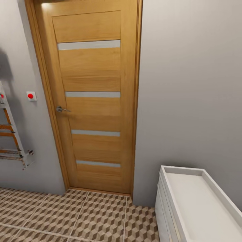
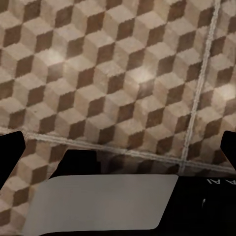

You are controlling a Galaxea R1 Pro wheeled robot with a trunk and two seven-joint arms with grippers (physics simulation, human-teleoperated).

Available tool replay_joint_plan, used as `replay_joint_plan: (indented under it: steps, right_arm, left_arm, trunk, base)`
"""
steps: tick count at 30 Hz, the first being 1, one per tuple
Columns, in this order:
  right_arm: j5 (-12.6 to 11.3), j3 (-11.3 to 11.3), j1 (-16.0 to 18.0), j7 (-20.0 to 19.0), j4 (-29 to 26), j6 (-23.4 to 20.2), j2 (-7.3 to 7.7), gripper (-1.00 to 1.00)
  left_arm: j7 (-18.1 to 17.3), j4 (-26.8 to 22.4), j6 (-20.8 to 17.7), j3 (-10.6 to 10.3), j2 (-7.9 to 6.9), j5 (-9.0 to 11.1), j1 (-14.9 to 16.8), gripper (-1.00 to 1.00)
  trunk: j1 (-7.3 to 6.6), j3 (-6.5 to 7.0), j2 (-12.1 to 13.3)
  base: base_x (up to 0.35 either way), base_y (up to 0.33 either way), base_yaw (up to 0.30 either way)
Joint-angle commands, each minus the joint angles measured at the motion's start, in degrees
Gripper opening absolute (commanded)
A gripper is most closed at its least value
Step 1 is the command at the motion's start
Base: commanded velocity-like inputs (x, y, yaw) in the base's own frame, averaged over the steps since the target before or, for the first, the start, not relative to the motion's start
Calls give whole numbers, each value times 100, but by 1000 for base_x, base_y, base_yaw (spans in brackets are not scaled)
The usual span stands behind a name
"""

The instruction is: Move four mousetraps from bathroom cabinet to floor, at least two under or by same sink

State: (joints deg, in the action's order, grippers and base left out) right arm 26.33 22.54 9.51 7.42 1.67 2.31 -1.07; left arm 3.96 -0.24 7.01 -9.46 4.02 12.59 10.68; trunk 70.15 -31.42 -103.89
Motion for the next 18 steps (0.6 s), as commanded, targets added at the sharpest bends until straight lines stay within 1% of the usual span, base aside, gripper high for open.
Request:
replay_joint_plan:
  steps: [1, 18]
  right_arm:
    - [57, 48, 7, 31, 18, 24, 1, 100]
    - [59, 48, 7, 31, 18, 24, 1, 100]
  left_arm:
    - [17, 7, 19, -51, 2, 50, 5, 100]
    - [17, 7, 19, -49, 2, 50, 5, 100]
  trunk:
    - [-1, -6, -3]
    - [-1, -6, -3]
  base:
    - [0, 0, 280]
    - [0, 0, 280]
